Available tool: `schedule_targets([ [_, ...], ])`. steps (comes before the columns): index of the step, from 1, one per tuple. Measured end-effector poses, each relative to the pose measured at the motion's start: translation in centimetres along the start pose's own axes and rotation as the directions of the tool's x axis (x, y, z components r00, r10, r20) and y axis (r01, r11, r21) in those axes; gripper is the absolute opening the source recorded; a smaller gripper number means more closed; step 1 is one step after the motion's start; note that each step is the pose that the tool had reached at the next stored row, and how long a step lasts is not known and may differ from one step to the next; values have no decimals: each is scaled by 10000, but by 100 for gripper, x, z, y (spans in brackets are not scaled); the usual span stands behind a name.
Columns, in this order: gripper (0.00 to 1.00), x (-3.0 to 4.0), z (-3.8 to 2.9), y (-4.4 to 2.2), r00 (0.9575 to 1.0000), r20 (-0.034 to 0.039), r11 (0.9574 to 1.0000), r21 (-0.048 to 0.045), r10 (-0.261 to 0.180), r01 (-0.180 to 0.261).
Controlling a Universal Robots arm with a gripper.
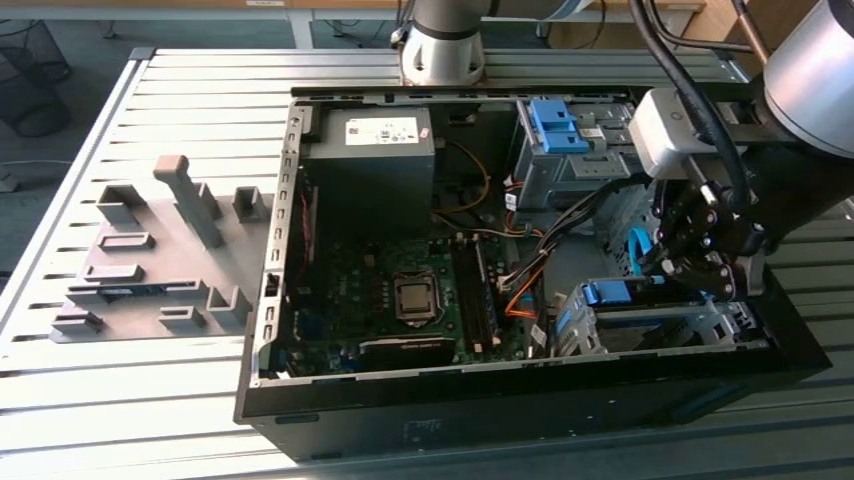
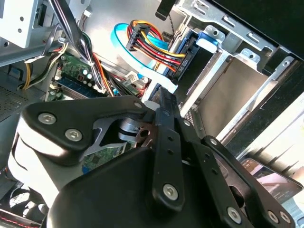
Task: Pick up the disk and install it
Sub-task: 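Insert the second disk wire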
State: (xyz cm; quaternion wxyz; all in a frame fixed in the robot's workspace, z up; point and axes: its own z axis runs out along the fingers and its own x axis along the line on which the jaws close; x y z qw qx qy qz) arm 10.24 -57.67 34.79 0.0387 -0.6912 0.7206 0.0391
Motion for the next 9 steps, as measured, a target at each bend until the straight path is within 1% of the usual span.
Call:
schedule_targets([
  [9,11,0,-1,0,10000,-2,10000,-8,1,-1],
])
